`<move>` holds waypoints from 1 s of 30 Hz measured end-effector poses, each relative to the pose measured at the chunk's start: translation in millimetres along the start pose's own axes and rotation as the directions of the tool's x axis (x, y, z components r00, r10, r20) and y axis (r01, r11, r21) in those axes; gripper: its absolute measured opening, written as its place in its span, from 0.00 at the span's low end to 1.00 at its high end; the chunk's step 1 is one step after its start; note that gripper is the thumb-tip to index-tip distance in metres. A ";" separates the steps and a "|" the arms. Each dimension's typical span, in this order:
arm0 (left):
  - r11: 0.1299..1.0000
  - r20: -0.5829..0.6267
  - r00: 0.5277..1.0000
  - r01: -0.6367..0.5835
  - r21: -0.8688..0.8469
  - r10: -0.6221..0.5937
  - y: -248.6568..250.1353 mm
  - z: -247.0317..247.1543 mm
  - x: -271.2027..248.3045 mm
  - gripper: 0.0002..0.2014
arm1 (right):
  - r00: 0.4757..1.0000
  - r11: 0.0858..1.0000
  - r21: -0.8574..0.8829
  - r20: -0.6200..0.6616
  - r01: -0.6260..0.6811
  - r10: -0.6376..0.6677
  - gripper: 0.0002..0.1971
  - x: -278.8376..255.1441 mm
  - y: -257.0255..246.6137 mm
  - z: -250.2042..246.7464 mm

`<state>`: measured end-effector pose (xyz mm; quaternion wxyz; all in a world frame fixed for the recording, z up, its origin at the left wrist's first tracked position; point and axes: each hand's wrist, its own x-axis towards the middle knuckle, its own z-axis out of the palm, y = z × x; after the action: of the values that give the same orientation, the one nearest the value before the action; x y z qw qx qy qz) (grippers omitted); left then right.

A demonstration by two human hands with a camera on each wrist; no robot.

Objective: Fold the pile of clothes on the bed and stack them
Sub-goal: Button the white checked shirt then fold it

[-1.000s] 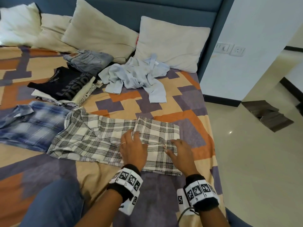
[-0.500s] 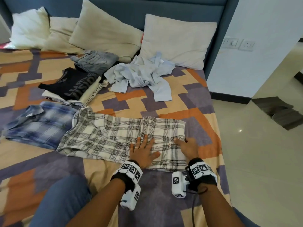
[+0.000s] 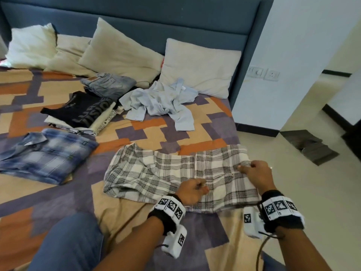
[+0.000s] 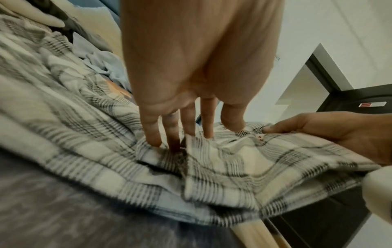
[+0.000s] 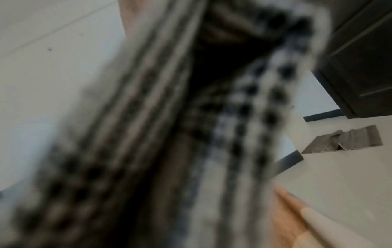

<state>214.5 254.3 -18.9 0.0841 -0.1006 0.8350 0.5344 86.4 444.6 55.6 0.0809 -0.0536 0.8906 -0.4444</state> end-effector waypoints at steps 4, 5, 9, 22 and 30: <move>0.987 -0.297 0.954 -0.005 -0.163 -0.044 -8.1 -28.3 -3.9 0.09 | 0.995 0.992 -0.097 -0.052 0.082 -0.087 0.12 -0.4 -25.1 25.7; 0.956 -0.332 0.937 0.005 -0.294 -0.107 -6.7 -43.0 -7.9 0.10 | 0.990 0.985 -0.112 -0.046 0.130 -0.136 0.10 -0.8 -38.6 38.1; 0.704 -0.252 0.910 0.058 -0.708 -0.328 -3.0 -118.2 -30.9 0.28 | 0.932 0.914 -0.184 0.091 0.362 -0.351 0.15 -12.3 -105.8 101.7; 0.898 -0.439 0.788 0.326 -0.295 -0.431 -104.3 -193.9 -47.2 0.30 | 0.822 0.949 0.195 0.477 0.246 -0.311 0.04 -77.8 -65.2 181.7; 0.966 -0.558 0.795 0.134 -0.221 -0.238 -113.4 -220.0 -37.2 0.24 | 0.860 0.900 0.121 0.267 0.418 -0.435 0.04 -71.5 -64.0 196.1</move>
<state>272.5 10.8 -17.8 -0.1312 -0.3473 0.7579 0.5364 195.7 264.8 -2.4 0.1106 -0.3109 0.8216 -0.4648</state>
